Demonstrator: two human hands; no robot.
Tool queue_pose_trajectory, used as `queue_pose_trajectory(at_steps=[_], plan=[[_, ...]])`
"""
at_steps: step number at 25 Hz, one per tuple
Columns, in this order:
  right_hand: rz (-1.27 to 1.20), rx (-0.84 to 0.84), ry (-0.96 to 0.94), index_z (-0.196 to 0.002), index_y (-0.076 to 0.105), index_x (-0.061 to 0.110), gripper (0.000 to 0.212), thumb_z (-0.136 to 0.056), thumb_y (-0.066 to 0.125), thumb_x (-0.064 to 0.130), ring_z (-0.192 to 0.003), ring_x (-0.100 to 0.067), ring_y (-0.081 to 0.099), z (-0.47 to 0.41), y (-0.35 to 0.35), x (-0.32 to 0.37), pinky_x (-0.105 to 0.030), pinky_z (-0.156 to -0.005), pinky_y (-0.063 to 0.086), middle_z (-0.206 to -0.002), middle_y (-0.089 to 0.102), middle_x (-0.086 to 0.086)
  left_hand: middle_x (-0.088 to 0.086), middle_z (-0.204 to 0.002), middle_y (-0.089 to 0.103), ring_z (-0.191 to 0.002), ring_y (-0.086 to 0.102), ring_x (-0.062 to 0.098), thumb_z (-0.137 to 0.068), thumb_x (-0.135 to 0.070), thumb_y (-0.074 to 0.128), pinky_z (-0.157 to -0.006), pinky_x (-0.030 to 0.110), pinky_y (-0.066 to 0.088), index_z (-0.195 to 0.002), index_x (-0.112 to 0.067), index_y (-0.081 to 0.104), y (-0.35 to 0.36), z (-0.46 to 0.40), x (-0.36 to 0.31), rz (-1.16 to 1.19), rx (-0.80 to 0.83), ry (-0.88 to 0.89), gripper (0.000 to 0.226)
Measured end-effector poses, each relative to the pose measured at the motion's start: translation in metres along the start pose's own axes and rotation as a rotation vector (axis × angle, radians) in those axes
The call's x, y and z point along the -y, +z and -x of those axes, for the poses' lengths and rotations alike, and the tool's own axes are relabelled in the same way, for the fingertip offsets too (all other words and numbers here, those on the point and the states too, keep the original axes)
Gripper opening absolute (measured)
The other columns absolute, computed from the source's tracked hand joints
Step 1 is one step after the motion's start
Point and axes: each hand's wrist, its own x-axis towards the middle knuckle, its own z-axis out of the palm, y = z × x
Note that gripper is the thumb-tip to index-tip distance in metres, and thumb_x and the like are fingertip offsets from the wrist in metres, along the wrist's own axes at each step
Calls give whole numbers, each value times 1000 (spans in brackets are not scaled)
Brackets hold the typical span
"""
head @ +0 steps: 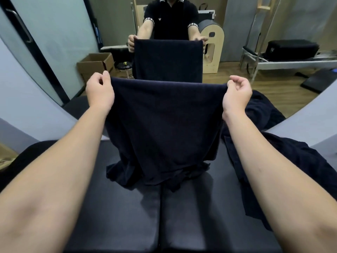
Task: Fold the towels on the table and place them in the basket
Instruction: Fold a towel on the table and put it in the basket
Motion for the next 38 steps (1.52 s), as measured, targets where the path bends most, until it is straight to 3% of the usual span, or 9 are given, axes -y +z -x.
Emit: queue_pose_trajectory(at_steps=[7, 10, 13, 19, 23, 28, 31, 34, 38], plan=[[742, 404, 351, -80, 68, 11, 15, -90, 58, 7, -77, -20, 58, 77, -67, -163, -24, -65, 44, -77, 62, -4, 7, -62, 46, -71, 47, 23, -102, -29, 55, -63, 36, 31, -60, -12, 47, -5, 105, 160, -387, 634, -163, 46], [1111, 776, 658, -78, 64, 10, 14, -91, 62, 10, -44, -21, 47, 123, -108, -215, -25, -46, 41, -56, 49, -12, 10, -76, 52, -68, 50, 22, -101, -29, 59, -65, 32, 38, -81, -9, 61, -21, 166, 227, -527, 1024, -552, 28], [1326, 1045, 876, -86, 60, 14, 20, -100, 59, 27, -44, -23, 58, 157, -124, -226, -27, -54, 46, -64, 61, -8, 7, -88, 58, -71, 54, 23, -103, -30, 52, -70, 32, 41, -95, -12, 58, -43, 206, 262, -578, 1283, -877, 21], [1188, 777, 525, -96, 65, 16, 17, -95, 67, 33, -97, -27, 64, 166, -102, -246, -32, -83, 48, -103, 67, -5, 8, -105, 67, -95, 62, 27, -99, -36, 61, -92, 41, 51, -112, -4, 65, -34, 203, 290, -406, 818, -755, 34], [1049, 690, 580, -140, 50, 12, 59, -93, 71, 40, -130, -27, 52, 161, -81, -263, -34, -99, 42, -142, 54, -6, 7, -156, 42, -141, 43, 26, -95, -44, 66, -115, 36, 33, -151, -11, 38, -9, 200, 279, -310, 778, -774, 71], [1160, 636, 643, -157, 27, 18, 88, -89, 75, 44, -146, -35, 27, 159, -58, -290, -49, -112, 34, -164, 26, -1, 3, -161, 35, -143, 41, 29, -79, -66, 72, -118, 47, 34, -159, -23, 17, 9, 199, 307, -361, 771, -850, 107], [1337, 705, 608, -151, 39, 18, 75, -90, 71, 49, -139, -35, 36, 162, -55, -312, -48, -113, 31, -153, 39, -4, -1, -153, 45, -137, 47, 29, -75, -74, 70, -113, 45, 39, -156, -24, 22, 21, 198, 313, -375, 776, -868, 107], [1321, 665, 611, -115, 65, 22, 27, -96, 66, 42, -123, -31, 54, 159, -53, -326, -46, -106, 38, -121, 65, -3, -1, -125, 64, -118, 60, 26, -86, -65, 66, -94, 35, 47, -136, -18, 55, 34, 196, 308, -331, 812, -881, 69], [1042, 489, 646, -82, 50, 19, 23, -103, 53, 29, -83, -23, 57, 151, -54, -322, -34, -72, 46, -78, 57, 5, -7, -99, 67, -107, 64, 24, -93, -60, 59, -87, 32, 46, -107, -19, 70, 42, 186, 294, -205, 679, -865, 45]])
